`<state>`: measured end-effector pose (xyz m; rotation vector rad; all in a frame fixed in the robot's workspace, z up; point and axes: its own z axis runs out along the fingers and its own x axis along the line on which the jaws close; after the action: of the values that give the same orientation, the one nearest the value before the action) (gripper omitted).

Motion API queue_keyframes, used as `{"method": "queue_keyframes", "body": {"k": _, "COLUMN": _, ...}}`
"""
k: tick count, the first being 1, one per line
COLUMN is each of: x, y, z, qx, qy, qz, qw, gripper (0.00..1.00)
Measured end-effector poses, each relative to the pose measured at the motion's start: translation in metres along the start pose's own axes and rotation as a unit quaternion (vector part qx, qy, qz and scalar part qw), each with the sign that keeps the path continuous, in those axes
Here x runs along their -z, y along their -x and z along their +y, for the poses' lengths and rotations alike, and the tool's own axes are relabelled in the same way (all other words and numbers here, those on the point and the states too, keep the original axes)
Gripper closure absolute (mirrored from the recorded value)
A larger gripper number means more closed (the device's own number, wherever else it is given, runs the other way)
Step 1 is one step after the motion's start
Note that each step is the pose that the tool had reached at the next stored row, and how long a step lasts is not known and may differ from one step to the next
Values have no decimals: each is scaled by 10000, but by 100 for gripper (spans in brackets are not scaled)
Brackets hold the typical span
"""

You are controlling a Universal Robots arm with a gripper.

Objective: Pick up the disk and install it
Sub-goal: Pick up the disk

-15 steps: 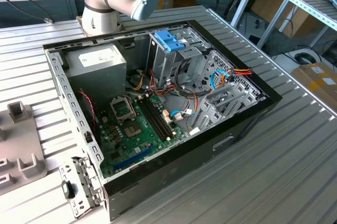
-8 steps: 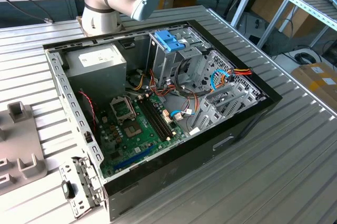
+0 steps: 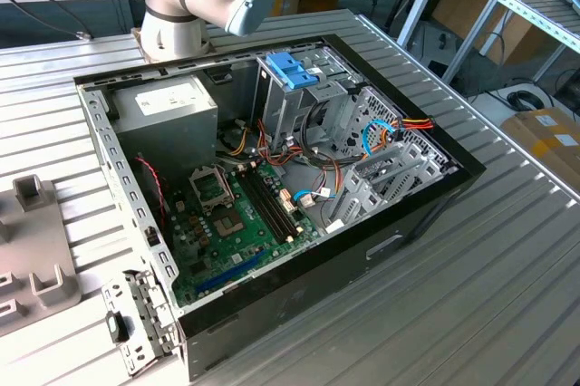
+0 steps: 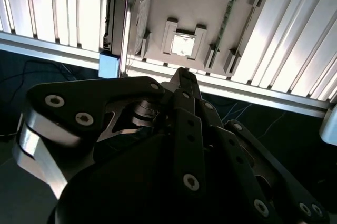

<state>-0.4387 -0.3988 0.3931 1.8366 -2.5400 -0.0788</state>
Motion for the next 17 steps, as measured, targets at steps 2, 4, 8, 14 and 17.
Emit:
{"method": "queue_keyframes", "body": {"k": 2, "x": 0, "y": 0, "z": 0, "qx": 56, "qy": 1, "qz": 3, "qw": 10000, "gripper": 90}}
{"method": "queue_keyframes", "body": {"k": 4, "x": 0, "y": 0, "z": 0, "qx": 101, "qy": 2, "qz": 4, "qw": 9999, "gripper": 90}}
{"method": "queue_keyframes", "body": {"k": 8, "x": 0, "y": 0, "z": 0, "qx": 225, "qy": 5, "qz": 10, "qw": 9997, "gripper": 90}}
{"method": "queue_keyframes", "body": {"k": 14, "x": 0, "y": 0, "z": 0, "qx": 337, "qy": 8, "qz": 15, "qw": 9994, "gripper": 90}}
{"method": "queue_keyframes", "body": {"k": 17, "x": 0, "y": 0, "z": 0, "qx": 412, "qy": 10, "qz": 18, "qw": 9992, "gripper": 90}}
